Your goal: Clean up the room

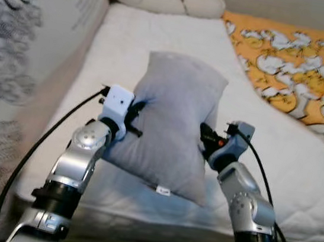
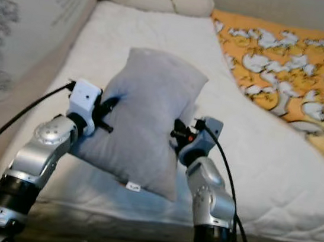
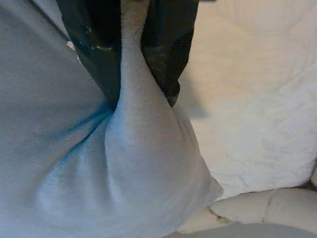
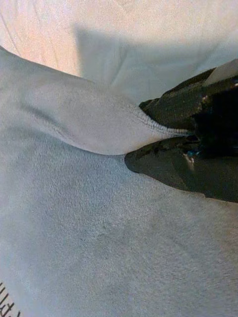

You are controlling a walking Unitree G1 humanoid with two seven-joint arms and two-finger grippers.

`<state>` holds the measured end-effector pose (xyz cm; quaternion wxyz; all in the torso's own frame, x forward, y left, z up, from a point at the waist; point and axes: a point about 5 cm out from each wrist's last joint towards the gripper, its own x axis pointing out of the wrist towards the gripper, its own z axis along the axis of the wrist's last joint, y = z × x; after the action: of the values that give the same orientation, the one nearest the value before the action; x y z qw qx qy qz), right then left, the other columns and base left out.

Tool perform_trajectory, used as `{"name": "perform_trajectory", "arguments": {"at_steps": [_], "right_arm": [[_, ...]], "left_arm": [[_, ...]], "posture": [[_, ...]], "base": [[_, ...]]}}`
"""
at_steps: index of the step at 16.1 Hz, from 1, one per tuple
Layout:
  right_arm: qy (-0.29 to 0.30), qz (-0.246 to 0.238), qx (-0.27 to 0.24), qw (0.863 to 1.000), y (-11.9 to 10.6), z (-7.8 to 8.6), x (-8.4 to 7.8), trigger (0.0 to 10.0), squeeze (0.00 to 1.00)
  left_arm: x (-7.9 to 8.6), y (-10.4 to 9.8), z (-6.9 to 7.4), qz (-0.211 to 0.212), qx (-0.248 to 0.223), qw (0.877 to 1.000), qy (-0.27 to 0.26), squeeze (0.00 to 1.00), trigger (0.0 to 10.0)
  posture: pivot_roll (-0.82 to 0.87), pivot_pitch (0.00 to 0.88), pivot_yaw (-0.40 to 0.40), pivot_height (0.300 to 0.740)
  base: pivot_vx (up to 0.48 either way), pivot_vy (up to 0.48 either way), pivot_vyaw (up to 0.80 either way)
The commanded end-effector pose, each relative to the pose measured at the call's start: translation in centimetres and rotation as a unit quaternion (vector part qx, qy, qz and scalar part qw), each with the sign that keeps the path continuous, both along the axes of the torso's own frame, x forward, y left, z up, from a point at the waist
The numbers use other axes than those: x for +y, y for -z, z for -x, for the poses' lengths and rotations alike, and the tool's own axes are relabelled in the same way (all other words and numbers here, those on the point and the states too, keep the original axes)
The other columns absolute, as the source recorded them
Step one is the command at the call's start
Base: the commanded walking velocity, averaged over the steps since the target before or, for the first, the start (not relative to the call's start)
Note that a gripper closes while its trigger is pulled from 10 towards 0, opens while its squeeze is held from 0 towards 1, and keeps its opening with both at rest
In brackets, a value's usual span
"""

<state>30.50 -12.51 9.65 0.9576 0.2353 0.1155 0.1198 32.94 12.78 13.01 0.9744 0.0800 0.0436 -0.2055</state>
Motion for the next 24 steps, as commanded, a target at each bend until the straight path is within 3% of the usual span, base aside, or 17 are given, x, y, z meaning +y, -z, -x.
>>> {"name": "perform_trajectory", "arguments": {"at_steps": [1,6,13,19,24], "right_arm": [[0.016,0.005,-0.01,1.0,-0.5,-0.1,-0.9,10.0,0.0],[0.019,0.005,-0.008,1.0,-0.4,-0.1,-0.8,10.0,0.0],[0.021,0.003,-0.001,1.0,-0.3,0.0,-0.8,10.0,0.0],[-0.033,0.039,-0.003,0.999,-0.2,0.1,-0.8,10.0,0.0],[-0.073,0.061,-0.007,0.995,-0.2,0.3,0.0,10.0,0.0]], "left_arm": [[-1.1,-0.9,-0.2,0.001,-0.023,1.0,0.015,0.0,10.0],[-1.0,-0.9,-0.2,-0.003,-0.023,1.0,0.017,0.0,10.0],[-0.9,-0.9,-0.4,-0.011,-0.023,1.0,0.011,0.0,10.0],[-0.4,-1.3,-0.7,-0.002,-0.025,1.0,0.004,0.0,10.0],[0.1,-1.4,-0.9,-0.002,-0.023,1.0,-0.005,0.0,10.0]], "posture": [[0.04,0.0,-0.032,0.74],[0.04,0.0,-0.033,0.74],[0.04,0.0,-0.025,0.74],[0.05,0.0,-0.024,0.74],[0.04,0.0,-0.016,0.74]], "base": [[0.0,0.345,0.0],[0.0,0.343,0.0],[0.0,0.0,0.0],[0.0,0.0,0.0],[0.343,0.0,0.8]]}}
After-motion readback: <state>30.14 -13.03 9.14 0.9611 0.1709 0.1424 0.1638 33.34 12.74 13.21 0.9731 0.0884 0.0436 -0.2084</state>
